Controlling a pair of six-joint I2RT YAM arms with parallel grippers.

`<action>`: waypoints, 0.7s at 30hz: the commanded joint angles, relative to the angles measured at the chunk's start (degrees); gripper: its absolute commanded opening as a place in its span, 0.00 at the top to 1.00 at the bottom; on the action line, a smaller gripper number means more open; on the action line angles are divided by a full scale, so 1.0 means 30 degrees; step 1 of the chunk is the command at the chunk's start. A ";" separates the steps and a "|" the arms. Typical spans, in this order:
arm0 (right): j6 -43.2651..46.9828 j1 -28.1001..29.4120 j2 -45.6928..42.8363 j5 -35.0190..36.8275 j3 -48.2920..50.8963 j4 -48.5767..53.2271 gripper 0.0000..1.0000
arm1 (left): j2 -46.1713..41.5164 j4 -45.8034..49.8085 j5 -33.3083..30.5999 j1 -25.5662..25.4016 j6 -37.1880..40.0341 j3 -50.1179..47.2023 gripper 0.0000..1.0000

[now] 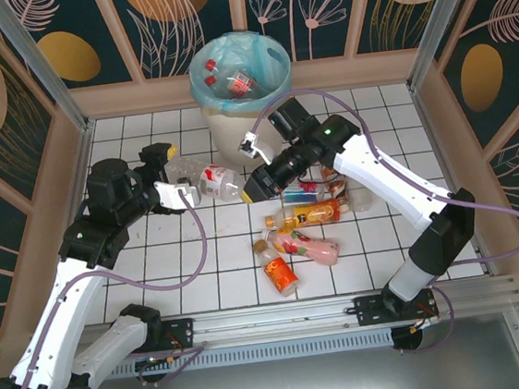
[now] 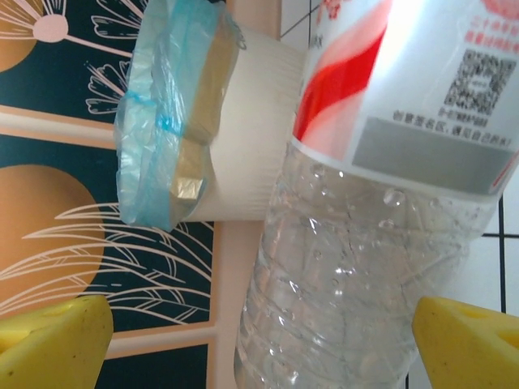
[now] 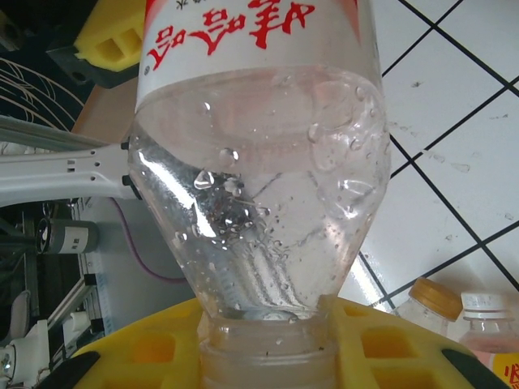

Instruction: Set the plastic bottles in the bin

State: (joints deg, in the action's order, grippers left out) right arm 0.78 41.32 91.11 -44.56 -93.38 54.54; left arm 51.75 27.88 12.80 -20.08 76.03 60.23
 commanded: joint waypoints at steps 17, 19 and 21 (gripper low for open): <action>0.0651 0.0127 -0.1424 -0.1849 -0.0998 0.0682 0.94 | -0.0081 0.0110 -0.0681 0.0027 0.1335 0.0082 0.01; 0.0620 0.0166 -0.1341 -0.1820 -0.1144 0.0780 0.94 | -0.0009 0.0155 -0.0575 0.0041 0.1320 0.0161 0.01; 0.0677 0.0201 -0.1381 -0.1811 -0.1272 0.0889 0.94 | 0.0065 0.0170 -0.0574 0.0041 0.1369 0.0143 0.02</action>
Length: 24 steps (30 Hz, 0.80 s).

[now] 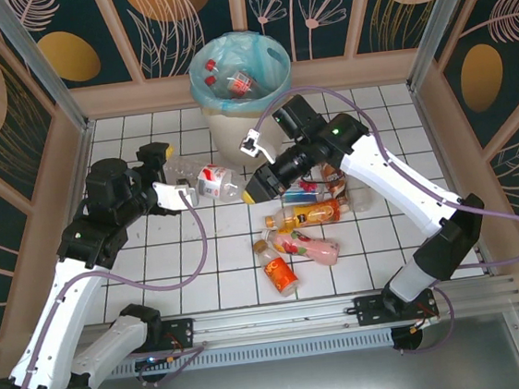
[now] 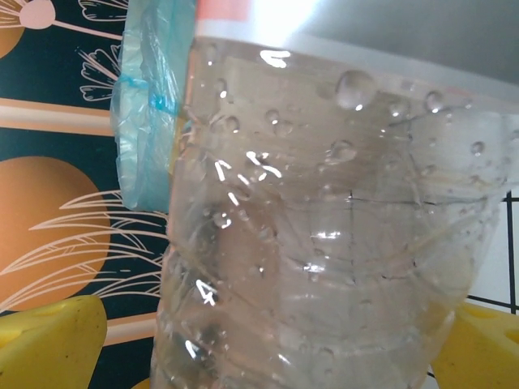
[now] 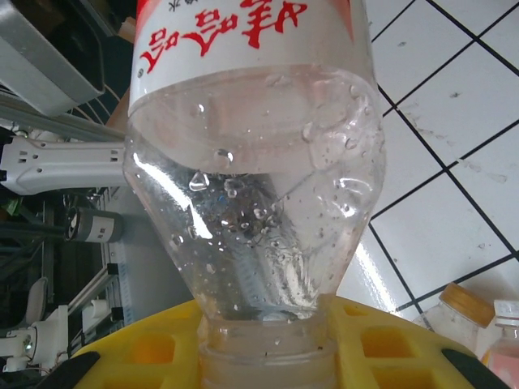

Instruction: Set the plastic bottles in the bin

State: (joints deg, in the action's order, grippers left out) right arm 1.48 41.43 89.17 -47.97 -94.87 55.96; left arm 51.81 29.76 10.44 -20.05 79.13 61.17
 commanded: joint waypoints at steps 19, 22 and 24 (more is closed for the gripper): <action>-0.0228 -0.1066 -0.1507 0.0744 -0.1158 -0.2206 0.76 | -0.1157 -0.1682 0.1056 0.0034 -0.3653 -0.0797 0.41; -0.0285 -0.1088 -0.1415 0.1040 -0.1401 -0.2050 0.71 | -0.1187 -0.2059 0.1252 0.0034 -0.4031 -0.0723 0.44; -0.0440 -0.1066 -0.1415 0.1840 -0.1668 -0.2044 0.64 | -0.1187 -0.2417 0.1339 0.0034 -0.4568 -0.0775 0.44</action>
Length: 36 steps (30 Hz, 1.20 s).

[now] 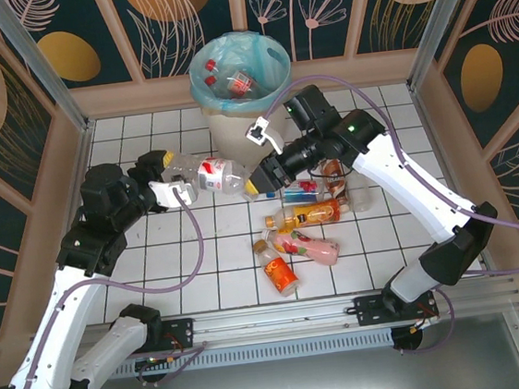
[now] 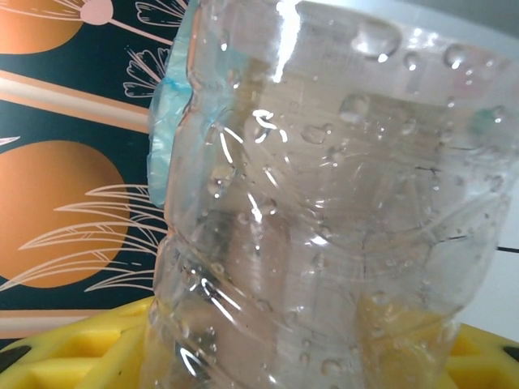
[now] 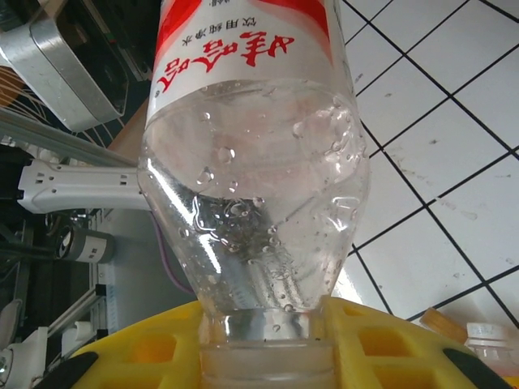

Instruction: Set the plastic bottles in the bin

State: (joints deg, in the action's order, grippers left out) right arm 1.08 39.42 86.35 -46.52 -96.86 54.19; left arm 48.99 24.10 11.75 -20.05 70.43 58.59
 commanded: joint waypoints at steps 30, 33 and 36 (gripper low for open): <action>-0.4623 0.1172 0.0524 0.2686 -0.1236 -2.1728 0.32 | -0.1883 -0.8721 0.5373 0.0031 -1.9624 -0.3523 0.46; -0.4925 0.1187 0.1155 0.2114 -0.1939 -2.1798 0.32 | -0.2070 -0.8736 0.5172 0.0034 -1.9453 -0.3794 0.46; -0.5190 0.1216 0.1585 0.0553 -0.2365 -2.2199 0.31 | -0.2038 -0.8597 0.5020 0.0034 -1.9461 -0.3818 0.46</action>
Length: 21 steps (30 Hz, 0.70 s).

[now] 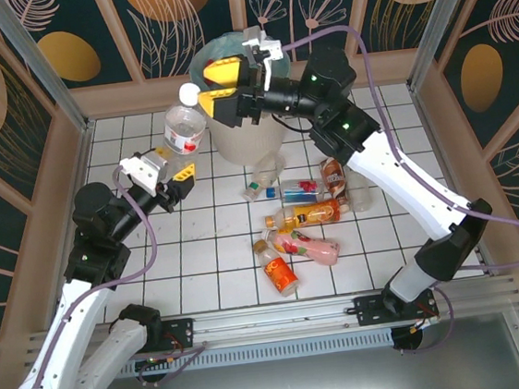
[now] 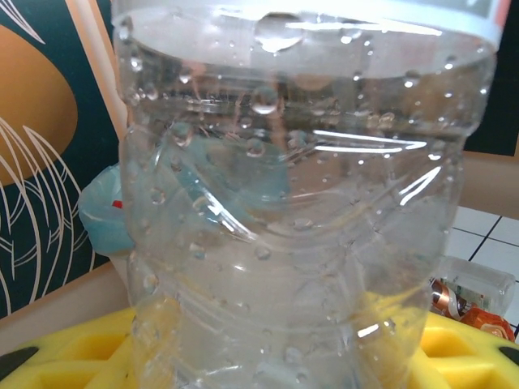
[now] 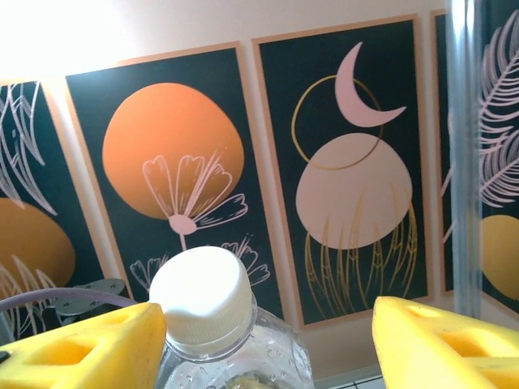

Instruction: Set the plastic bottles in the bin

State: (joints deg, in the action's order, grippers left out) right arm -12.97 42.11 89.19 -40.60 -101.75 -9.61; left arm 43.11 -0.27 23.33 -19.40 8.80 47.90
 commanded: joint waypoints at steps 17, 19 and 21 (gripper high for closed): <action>0.0606 0.0480 0.0484 -0.1411 0.0180 -0.0811 0.42 | 0.0215 0.0021 0.1113 -0.0184 0.1316 -0.0439 0.45; 0.1340 0.0636 0.0688 -0.0876 -0.0349 0.0246 0.52 | 0.0270 0.0246 0.1056 -0.0184 0.1425 -0.0330 0.45; 0.1920 0.0764 0.0923 -0.0793 -0.0878 0.0965 0.63 | 0.0278 0.0438 0.0996 -0.0177 0.1462 -0.0278 0.45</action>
State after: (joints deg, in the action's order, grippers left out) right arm -11.05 43.68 91.26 -45.76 -101.25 -9.82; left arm 44.12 1.04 24.99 -19.81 11.51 46.92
